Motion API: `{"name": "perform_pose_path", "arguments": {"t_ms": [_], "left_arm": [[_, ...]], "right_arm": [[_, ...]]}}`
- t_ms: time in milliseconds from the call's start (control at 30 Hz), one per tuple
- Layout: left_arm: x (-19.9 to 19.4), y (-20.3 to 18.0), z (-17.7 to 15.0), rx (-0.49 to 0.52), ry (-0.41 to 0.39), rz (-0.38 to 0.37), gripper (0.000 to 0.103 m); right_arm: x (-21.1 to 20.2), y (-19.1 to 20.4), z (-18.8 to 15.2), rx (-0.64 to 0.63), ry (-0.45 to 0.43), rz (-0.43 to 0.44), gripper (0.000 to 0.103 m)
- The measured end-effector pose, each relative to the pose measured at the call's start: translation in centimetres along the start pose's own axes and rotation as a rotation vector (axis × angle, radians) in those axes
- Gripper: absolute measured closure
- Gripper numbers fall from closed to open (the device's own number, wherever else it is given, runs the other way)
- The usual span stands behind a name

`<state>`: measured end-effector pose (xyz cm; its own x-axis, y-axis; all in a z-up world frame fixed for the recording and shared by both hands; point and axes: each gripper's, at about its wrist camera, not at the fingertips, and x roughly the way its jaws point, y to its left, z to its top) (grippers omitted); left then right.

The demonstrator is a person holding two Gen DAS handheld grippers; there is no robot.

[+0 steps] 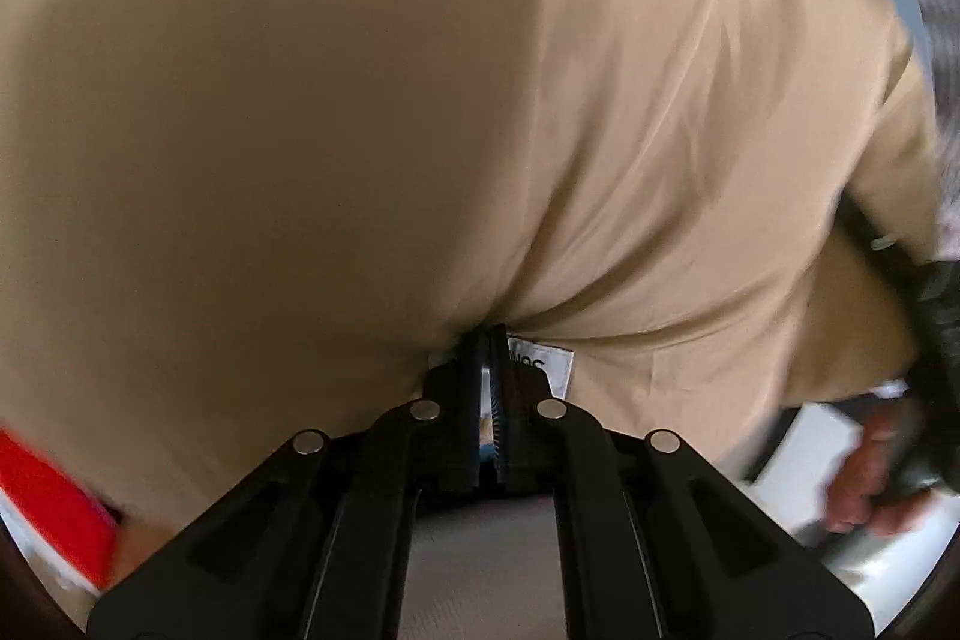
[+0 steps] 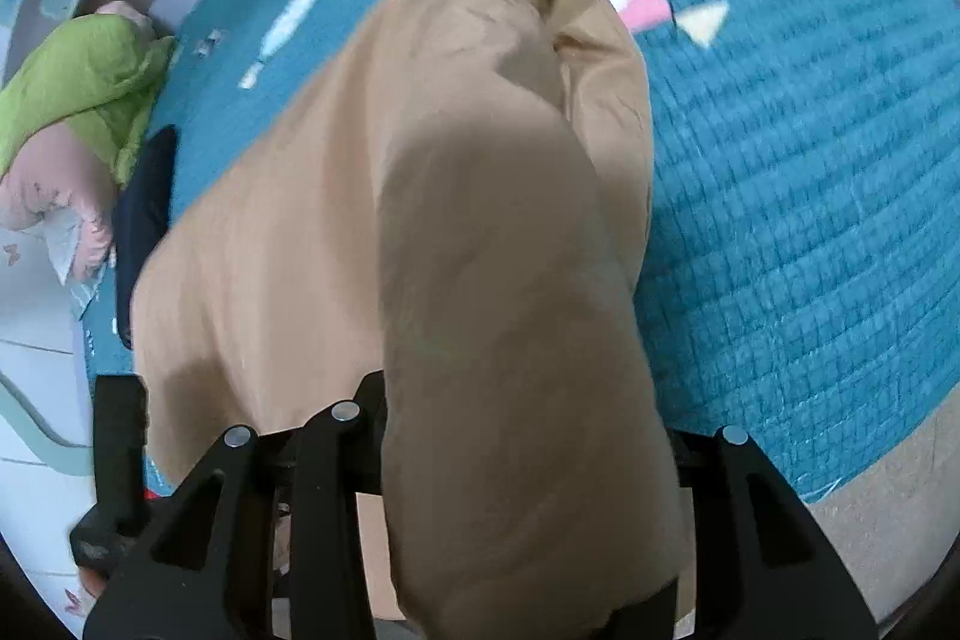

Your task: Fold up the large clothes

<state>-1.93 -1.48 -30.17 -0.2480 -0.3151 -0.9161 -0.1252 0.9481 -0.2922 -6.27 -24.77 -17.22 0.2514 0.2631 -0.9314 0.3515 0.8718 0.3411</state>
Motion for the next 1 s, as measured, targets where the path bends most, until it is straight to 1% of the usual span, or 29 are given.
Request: {"name": "perform_pose_path", "arguments": {"t_ms": [33, 67, 100, 133, 167, 200, 233, 267, 333, 367, 400, 433, 467, 500, 533, 567, 600, 633, 667, 700, 733, 767, 800, 833, 867, 900, 933, 967, 1000], "left_arm": [[-1.2, -0.5, -0.7, 0.014, -0.012, 0.042, 0.098], [-1.6, -1.1, -1.1, 0.043, -0.027, 0.078, 0.098], [-1.5, -1.6, -1.4, 0.072, -0.032, 0.099, 0.098], [-0.2, -1.8, -1.0, 0.086, 0.0, 0.098, 0.098], [1.1, -1.6, -0.1, 0.074, 0.01, 0.098, 0.098], [1.5, -1.6, 0.5, 0.064, 0.02, 0.096, 0.098], [1.0, -2.1, 0.9, 0.059, 0.046, 0.109, 0.098], [-0.4, -3.0, 0.9, 0.08, 0.046, 0.125, 0.098], [-4.1, -5.1, 0.6, 0.164, -0.05, 0.104, 0.098], [-5.2, -5.5, 0.8, 0.181, -0.085, 0.098, 0.098], [-6.8, -6.1, 1.5, 0.192, -0.147, 0.088, 0.097], [-7.2, -6.3, 2.1, 0.189, -0.183, 0.091, 0.096], [-6.9, -6.2, 3.2, 0.176, -0.218, 0.121, 0.096], [-4.8, -5.8, 5.4, 0.161, -0.211, 0.171, 0.096], [-3.2, -5.3, 6.9, 0.141, -0.177, 0.151, 0.096], [-3.5, -5.2, 7.4, 0.103, -0.154, 0.129, 0.096], [-4.7, -5.7, 7.6, 0.091, -0.132, 0.121, 0.096], [-6.0, -6.3, 7.6, 0.108, -0.135, 0.109, 0.096], [-7.8, -7.1, 7.8, 0.131, -0.185, 0.085, 0.096], [-9.5, -7.8, 8.3, 0.153, -0.255, 0.098, 0.096], [-10.1, -8.2, 9.0, 0.167, -0.291, 0.124, 0.096], [-9.8, -8.4, 10.7, 0.169, -0.302, 0.145, 0.097], [-7.9, -7.8, 13.1, 0.144, -0.249, 0.152, 0.097], [-5.4, -6.4, 13.6, 0.122, -0.192, 0.133, 0.097], [-4.8, -6.0, 14.8, 0.097, -0.171, 0.103, 0.096], [-6.1, -6.2, 15.4, 0.071, -0.141, 0.087, 0.097], [-7.3, -6.5, 15.5, 0.077, -0.138, 0.08, 0.098], [-9.3, -7.2, 15.9, 0.094, -0.185, 0.063, 0.098], [-11.1, -7.9, 16.8, 0.108, -0.255, 0.074, 0.098]], "right_arm": [[-0.2, 0.1, 0.0, -0.012, 0.001, 0.001, 0.063], [-0.6, 0.3, 0.0, -0.029, -0.002, 0.004, 0.063], [-0.7, 0.3, 0.0, -0.032, -0.002, 0.007, 0.063], [-0.6, 0.1, 0.0, -0.028, 0.0, 0.013, 0.063], [-0.2, -0.2, 0.2, -0.013, 0.008, 0.018, 0.063], [0.1, -0.3, 0.2, 0.002, 0.016, 0.014, 0.063], [0.2, -0.3, 0.3, 0.013, 0.018, 0.006, 0.063], [0.0, -0.1, 0.3, 0.005, 0.014, 0.003, 0.063], [-0.7, 0.3, 0.3, -0.012, -0.005, 0.011, 0.063], [-1.0, 0.0, 0.3, -0.001, -0.013, 0.02, 0.063], [-0.9, -0.3, 0.2, 0.023, -0.015, 0.029, 0.063], [-0.6, -0.7, 0.2, 0.053, -0.016, 0.037, 0.063], [-0.4, -0.9, 0.1, 0.072, -0.018, 0.039, 0.063], [-0.3, -0.9, 0.1, 0.079, -0.019, 0.045, 0.06], [-0.2, -0.8, 0.0, 0.084, -0.02, 0.062, 0.058], [-0.2, -0.6, 0.0, 0.086, -0.023, 0.056, 0.058], [-0.4, -0.5, 0.1, 0.084, -0.032, 0.033, 0.058], [-0.5, -0.2, 0.1, 0.077, -0.041, 0.02, 0.058], [-0.6, -0.2, 0.2, 0.074, -0.048, 0.024, 0.058], [-0.6, -0.3, 0.3, 0.083, -0.048, 0.03, 0.058], [-0.4, -0.5, 0.4, 0.106, -0.045, 0.037, 0.058], [-0.2, -0.7, 0.5, 0.121, -0.039, 0.041, 0.058], [-0.2, -1.1, 0.5, 0.125, -0.035, 0.045, 0.058], [-0.1, -1.0, 0.6, 0.128, -0.033, 0.068, 0.056], [0.0, -0.8, 1.0, 0.127, -0.03, 0.074, 0.056], [-0.1, -0.5, 1.2, 0.117, -0.029, 0.048, 0.056], [-0.3, -0.2, 1.3, 0.097, -0.036, 0.02, 0.056], [-0.4, 0.0, 1.3, 0.088, -0.041, 0.019, 0.056], [-0.4, -0.1, 1.4, 0.09, -0.041, 0.026, 0.056]]}}
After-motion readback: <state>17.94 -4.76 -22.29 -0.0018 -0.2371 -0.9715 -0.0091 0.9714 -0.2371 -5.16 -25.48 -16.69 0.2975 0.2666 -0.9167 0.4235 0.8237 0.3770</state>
